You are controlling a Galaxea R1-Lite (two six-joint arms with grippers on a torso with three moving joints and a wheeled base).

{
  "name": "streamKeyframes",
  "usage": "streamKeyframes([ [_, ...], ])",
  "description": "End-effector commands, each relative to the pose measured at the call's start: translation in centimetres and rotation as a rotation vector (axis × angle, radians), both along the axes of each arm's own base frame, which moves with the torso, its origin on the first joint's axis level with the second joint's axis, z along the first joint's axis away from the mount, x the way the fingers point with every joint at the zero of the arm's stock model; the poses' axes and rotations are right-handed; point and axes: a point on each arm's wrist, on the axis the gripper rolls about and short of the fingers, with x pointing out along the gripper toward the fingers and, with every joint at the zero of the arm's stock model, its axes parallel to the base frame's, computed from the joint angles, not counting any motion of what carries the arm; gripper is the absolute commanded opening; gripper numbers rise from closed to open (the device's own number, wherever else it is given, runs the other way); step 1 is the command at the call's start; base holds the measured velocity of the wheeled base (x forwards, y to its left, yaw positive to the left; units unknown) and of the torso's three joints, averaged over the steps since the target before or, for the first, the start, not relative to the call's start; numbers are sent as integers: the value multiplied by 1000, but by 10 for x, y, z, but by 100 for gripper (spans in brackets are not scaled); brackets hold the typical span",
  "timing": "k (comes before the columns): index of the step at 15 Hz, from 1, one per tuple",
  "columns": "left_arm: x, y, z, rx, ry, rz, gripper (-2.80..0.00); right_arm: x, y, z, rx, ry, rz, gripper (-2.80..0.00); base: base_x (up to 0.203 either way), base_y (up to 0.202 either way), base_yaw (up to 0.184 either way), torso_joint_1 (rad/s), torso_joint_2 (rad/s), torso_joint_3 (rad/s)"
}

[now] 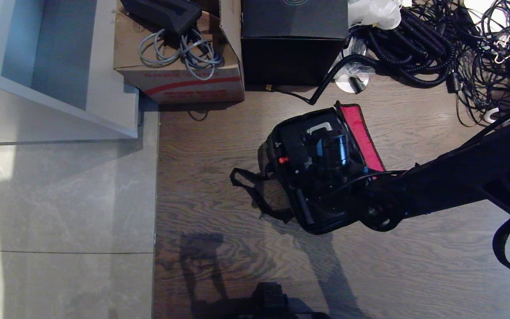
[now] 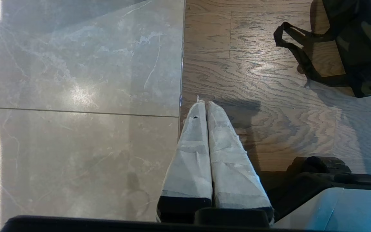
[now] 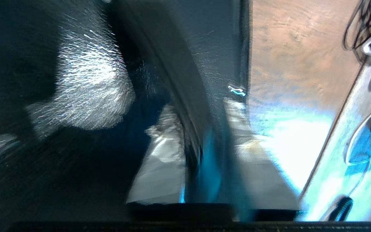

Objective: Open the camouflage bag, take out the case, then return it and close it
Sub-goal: Place the black box back

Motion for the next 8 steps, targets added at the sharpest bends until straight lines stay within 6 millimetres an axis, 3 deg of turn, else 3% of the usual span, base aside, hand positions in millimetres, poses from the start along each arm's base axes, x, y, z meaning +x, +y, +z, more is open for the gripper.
streamKeyframes([
  [1,0,0,0,0,-1,1,-280,1,2,-9,-12,18,2,0,0,0,0,0,0,0],
  [5,0,0,0,0,-1,1,-280,-11,6,-18,-37,53,27,0,0,0,0,0,0,0],
  [8,0,0,0,0,-1,1,-280,-33,-6,0,-29,44,43,0,0,0,0,0,0,0],
])
